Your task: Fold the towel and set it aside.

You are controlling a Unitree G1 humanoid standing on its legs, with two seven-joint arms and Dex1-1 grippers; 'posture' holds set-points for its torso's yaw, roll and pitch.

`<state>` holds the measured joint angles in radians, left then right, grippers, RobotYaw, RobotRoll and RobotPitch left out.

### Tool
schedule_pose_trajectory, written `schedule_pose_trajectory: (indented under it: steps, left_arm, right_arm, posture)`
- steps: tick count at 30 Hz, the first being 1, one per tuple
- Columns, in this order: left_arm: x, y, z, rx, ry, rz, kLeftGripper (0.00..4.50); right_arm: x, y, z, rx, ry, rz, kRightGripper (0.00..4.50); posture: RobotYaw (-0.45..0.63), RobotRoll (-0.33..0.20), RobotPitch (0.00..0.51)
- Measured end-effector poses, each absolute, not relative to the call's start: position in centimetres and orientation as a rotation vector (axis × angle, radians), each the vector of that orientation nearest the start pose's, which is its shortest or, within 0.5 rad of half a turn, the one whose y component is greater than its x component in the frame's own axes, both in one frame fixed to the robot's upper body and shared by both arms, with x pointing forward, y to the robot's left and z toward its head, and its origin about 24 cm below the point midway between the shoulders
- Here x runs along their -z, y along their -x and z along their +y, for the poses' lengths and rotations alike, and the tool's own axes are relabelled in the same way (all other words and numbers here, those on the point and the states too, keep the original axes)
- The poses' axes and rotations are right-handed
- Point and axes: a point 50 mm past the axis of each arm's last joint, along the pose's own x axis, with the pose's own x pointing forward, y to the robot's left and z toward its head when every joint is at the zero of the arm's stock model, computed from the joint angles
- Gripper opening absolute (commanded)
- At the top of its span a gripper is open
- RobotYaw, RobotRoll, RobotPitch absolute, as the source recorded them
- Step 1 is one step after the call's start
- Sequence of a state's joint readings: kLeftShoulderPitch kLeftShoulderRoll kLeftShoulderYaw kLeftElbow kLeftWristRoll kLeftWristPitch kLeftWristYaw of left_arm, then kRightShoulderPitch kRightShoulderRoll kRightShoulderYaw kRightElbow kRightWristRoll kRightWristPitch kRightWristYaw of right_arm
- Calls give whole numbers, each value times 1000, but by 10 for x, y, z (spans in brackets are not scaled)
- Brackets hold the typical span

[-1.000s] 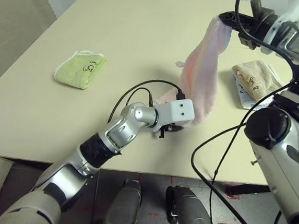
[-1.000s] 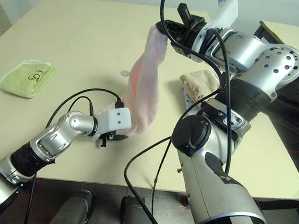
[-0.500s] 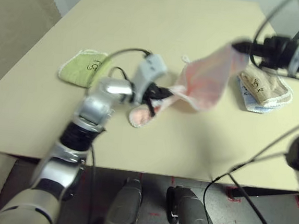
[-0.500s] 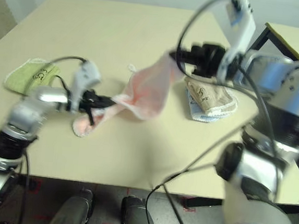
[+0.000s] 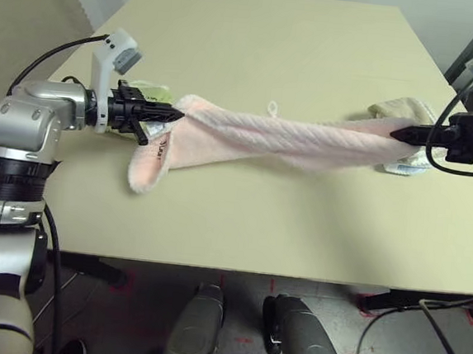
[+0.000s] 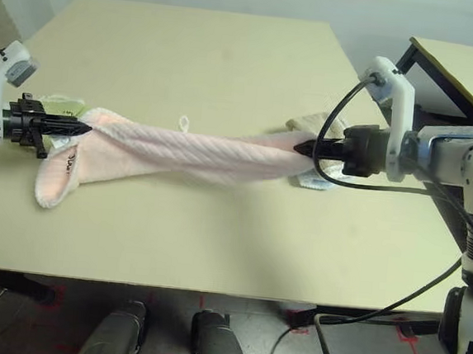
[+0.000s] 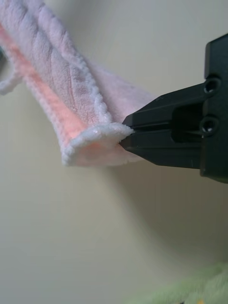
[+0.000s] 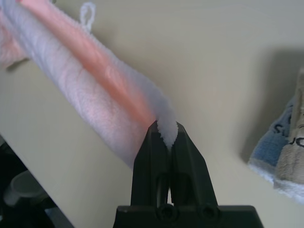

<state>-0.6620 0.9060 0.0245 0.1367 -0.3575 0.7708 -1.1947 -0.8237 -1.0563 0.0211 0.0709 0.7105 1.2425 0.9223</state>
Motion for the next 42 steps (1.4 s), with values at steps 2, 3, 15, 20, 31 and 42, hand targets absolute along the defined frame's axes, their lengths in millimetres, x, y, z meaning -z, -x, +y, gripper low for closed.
schedule_pose_trajectory:
  steps: [2,3,15,20,31,42]
  left_arm:
    - [-205,-300,252,926,-251,421,259]
    - [-202,-298,249,940,-250,431,538]
    - [-176,-262,233,1125,-248,642,4477]
    - [-181,-265,235,1120,-280,619,4477]
    - [-187,-284,226,1072,-202,521,4477]
    - [-179,-286,220,1044,-134,552,801]
  right_arm:
    - [-248,-294,-248,-770,37,555,0]
    - [-248,-295,-244,-781,35,548,0]
    - [-252,-299,-229,-824,30,483,0]
    - [-253,-298,-224,-840,48,473,0]
    - [-252,-298,-222,-841,69,466,0]
    - [-252,-298,-222,-839,86,457,0]
  posture:
    - [50,0,130]
    - [51,0,131]
    - [51,0,134]
    - [47,0,131]
    - [42,0,130]
    - [36,0,126]
